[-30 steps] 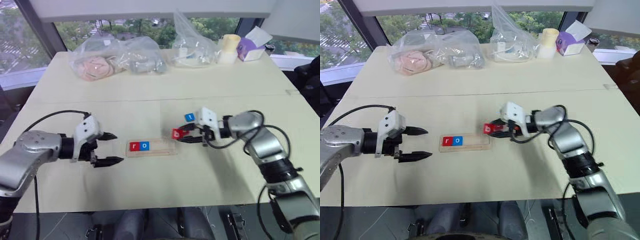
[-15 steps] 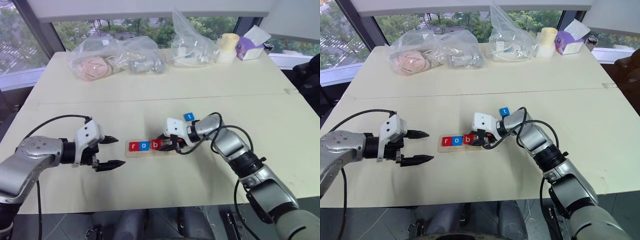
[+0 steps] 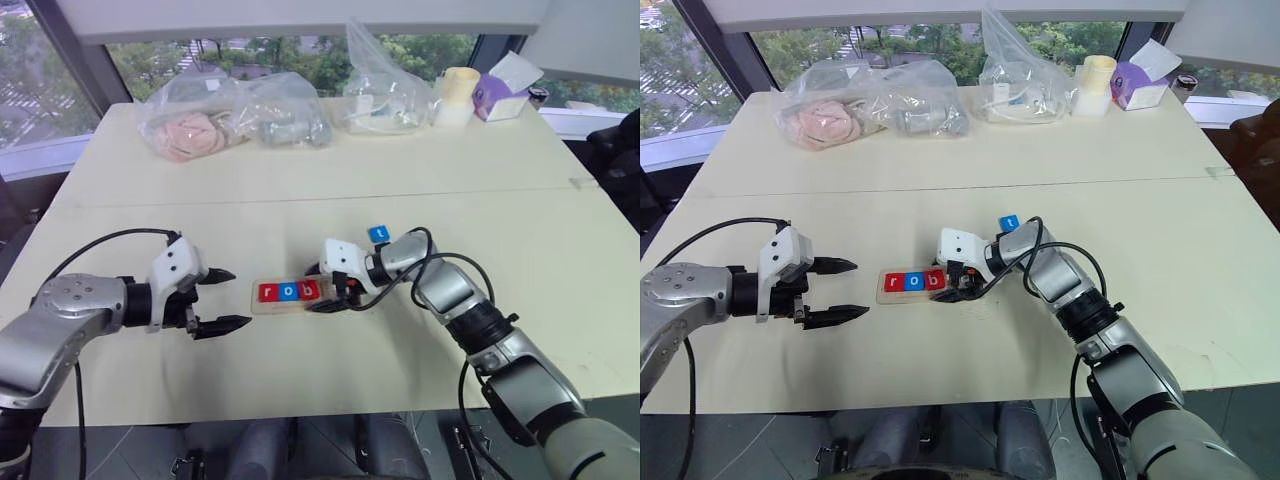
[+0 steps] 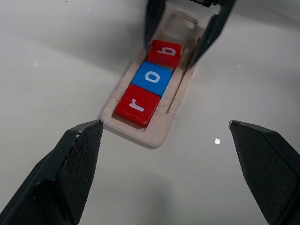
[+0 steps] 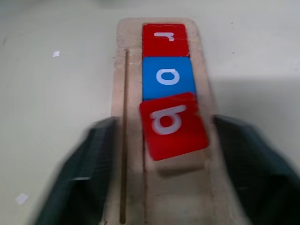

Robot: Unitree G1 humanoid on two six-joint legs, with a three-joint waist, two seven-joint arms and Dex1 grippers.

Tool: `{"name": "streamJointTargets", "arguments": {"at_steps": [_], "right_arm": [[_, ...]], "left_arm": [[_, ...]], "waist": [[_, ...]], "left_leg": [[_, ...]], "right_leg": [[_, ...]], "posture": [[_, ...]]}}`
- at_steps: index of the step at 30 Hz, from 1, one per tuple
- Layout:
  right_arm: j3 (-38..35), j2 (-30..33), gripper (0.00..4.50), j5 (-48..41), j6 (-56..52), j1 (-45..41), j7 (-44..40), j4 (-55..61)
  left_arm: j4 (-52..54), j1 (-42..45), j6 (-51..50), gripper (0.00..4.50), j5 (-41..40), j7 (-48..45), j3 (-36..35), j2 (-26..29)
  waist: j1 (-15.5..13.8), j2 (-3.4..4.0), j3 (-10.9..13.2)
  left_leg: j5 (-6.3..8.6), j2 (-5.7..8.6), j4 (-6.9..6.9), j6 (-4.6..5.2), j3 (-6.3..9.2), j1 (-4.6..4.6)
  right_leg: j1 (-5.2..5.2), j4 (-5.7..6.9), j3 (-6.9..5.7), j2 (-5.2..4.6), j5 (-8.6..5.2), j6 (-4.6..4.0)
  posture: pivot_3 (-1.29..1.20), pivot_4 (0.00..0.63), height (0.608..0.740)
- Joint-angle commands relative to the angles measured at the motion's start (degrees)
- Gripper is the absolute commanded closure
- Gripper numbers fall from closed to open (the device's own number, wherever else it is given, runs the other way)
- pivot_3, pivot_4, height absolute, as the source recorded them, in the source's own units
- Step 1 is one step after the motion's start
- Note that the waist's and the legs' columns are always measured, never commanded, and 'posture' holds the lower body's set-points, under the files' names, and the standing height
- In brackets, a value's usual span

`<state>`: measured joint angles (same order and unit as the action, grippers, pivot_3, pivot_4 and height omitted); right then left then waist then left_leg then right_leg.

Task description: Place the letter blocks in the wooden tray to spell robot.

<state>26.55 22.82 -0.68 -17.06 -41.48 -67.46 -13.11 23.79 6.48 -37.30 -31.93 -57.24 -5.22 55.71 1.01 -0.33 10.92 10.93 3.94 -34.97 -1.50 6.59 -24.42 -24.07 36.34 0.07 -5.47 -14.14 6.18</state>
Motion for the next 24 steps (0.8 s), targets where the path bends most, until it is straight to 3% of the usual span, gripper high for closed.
{"name": "streamJointTargets", "arguments": {"at_steps": [1, 12, 15, 19, 24], "right_arm": [[-1.7, -0.4, 0.05, -0.2, 1.0, -2.2, 0.6, 1.1], [-2.9, -1.0, 0.05, -0.6, -0.5, -1.8, 2.5, 2.4], [-6.8, -0.1, 0.05, -2.6, -3.6, -1.2, 4.4, 4.4], [-14.9, 1.6, 0.05, -6.0, -12.3, 1.5, 10.2, 11.2], [-25.1, -1.0, 0.05, -8.5, -33.7, 7.2, 24.7, 24.3]], "left_arm": [[1.2, 0.8, 0.1, 0.0, 0.0, 0.3, -0.6, -0.3], [0.2, 2.5, 0.8, 0.0, 1.4, 0.6, 1.2, -1.8], [1.0, 3.2, -0.1, 0.0, 0.0, 0.9, 0.2, -2.5], [3.1, 4.5, -2.4, 0.0, -4.2, 2.9, -1.3, -5.4], [5.0, 4.5, -3.7, 0.0, -5.8, 5.4, -0.8, -8.2]], "waist": [[0.0, 0.0, 0.0], [0.0, 0.0, 0.0], [-0.1, 0.0, 0.0], [-0.4, 0.0, 0.0], [-0.2, -0.01, 0.0]], "left_leg": [[0.0, 0.0, 0.0, 0.0, 0.0, 0.0], [-0.01, 0.0, 0.0, -0.01, 0.0, 0.0], [-0.01, 0.0, -0.01, -0.01, 0.0, 0.0], [-0.01, 0.04, -0.04, -0.01, 0.01, 0.0], [-0.01, 0.02, -0.02, -0.01, 0.04, 0.0]], "right_leg": [[0.0, 0.0, 0.0, 0.0, 0.0, 0.0], [0.0, 0.0, 0.0, 0.01, 0.01, 0.02], [0.0, 0.0, 0.0, 0.01, 0.02, 0.02], [0.03, 0.0, 0.02, -0.03, 0.03, 0.05], [0.01, 0.03, 0.04, -0.04, 0.04, 0.06]], "posture": [[0.0, 0.15, 0.74], [0.0, 0.15, 0.74], [0.0, 0.15, 0.74], [0.0, 0.15, 0.74], [0.0, 0.15, 0.74]]}}
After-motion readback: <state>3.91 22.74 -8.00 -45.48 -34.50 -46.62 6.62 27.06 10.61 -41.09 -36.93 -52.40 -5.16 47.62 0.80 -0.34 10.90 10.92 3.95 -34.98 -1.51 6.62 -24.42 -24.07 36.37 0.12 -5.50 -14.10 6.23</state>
